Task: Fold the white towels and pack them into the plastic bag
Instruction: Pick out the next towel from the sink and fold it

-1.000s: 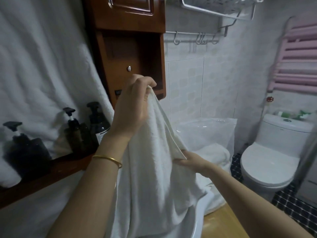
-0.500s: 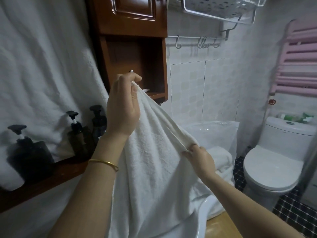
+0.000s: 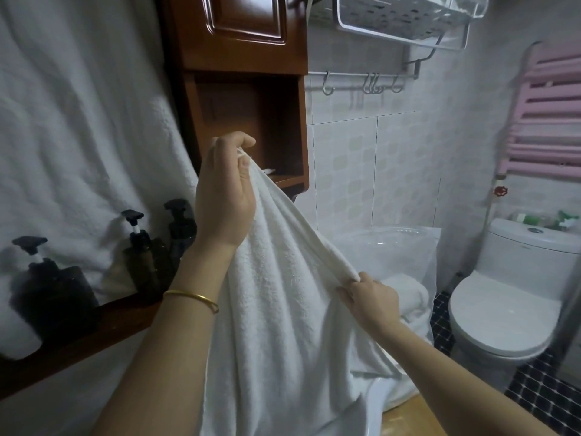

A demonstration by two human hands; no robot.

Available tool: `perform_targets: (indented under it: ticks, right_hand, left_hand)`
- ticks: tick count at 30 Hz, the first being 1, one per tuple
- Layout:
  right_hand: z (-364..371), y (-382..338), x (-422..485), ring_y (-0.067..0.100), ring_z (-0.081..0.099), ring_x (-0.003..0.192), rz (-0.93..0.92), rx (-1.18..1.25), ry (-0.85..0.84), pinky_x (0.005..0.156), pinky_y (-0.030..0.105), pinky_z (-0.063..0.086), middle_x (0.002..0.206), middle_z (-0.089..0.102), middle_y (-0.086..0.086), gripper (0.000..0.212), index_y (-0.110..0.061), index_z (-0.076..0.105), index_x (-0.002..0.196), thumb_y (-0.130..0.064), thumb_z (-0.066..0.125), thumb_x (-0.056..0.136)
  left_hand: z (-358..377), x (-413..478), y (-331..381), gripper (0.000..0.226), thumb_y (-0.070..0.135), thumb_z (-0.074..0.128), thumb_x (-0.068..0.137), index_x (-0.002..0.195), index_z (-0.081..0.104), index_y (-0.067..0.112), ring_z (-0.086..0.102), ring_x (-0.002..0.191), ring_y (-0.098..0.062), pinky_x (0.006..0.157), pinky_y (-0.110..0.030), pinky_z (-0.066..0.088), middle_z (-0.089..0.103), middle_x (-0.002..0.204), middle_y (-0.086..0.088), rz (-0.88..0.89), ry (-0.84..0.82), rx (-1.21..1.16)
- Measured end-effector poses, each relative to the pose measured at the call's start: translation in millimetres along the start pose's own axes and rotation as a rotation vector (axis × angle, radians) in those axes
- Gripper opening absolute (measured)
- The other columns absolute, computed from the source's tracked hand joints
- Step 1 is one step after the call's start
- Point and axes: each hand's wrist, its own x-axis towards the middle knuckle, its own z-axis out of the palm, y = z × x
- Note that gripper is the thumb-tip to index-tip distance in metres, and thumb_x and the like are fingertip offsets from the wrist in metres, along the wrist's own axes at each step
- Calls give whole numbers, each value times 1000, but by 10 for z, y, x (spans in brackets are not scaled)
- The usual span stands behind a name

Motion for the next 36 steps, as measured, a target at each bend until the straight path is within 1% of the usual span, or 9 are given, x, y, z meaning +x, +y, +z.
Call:
perform_targets:
  ticks: [4,9,12,14,18,23,27,31,36]
  right_hand:
    - [39,-72,-94,29,55,59,-214,93,82,47,28,40,66,56,0,20,-19,68,67,-32,83,63]
    - [72,-283,-167,24,55,60,-303,198,134,49,30,44,66,54,-6,33,-25,58,59,-33,87,45]
    - [129,-395,-230,22,53,58,-331,264,138,49,27,41,64,51,-6,35,-24,57,64,-35,87,48]
    - [152,-461,-244,25,54,60,-317,330,148,53,28,45,69,54,-1,26,-21,60,70,-34,81,60]
    - [86,-570,-218,27,51,55,-302,464,182,48,25,39,63,51,5,21,-12,56,59,-24,70,69]
    - [59,-493,-148,19,50,70,-7,651,30,55,23,25,68,41,-14,4,-17,67,78,-19,69,75]
    - [79,-334,-112,15,48,72,200,780,40,60,23,25,75,56,-2,11,-19,61,72,-9,64,76]
    - [119,-178,-54,22,47,65,404,807,37,59,35,28,61,50,3,25,-12,50,58,-14,61,81]
    - [169,-105,69,21,38,61,721,1114,40,57,33,30,58,38,3,32,-14,37,61,-12,66,76]
  left_hand:
    - [37,36,9,24,4,37,97,114,53,-3,45,91,-7,78,-7,36,54,105,-11,-24,-14,-16]
    - [62,42,9,25,5,37,97,115,52,-2,48,95,-11,78,-4,35,56,110,-13,-38,-33,-6]
    - [74,28,15,26,7,37,97,116,52,-2,49,96,-13,79,-5,37,56,112,-14,-48,-40,-3]
    - [75,26,20,27,7,37,97,117,52,-2,49,96,-13,80,-5,37,56,112,-14,-49,-45,-5]
    - [66,29,18,27,7,37,97,118,52,-2,48,95,-11,79,-3,37,56,112,-15,-45,-55,-5]
    - [35,25,-35,26,4,38,97,117,52,-2,46,94,-8,78,1,34,56,112,-13,-51,-42,23]
    - [36,21,-56,26,5,38,97,118,52,-1,44,92,-5,77,-2,34,55,110,-10,-70,-40,20]
    - [53,8,-63,25,6,38,97,118,51,-1,44,93,-4,78,0,35,56,112,-10,-55,-48,24]
    - [72,-48,-77,25,6,38,98,118,51,-1,53,103,-20,82,-1,35,56,114,-16,-70,-76,4]
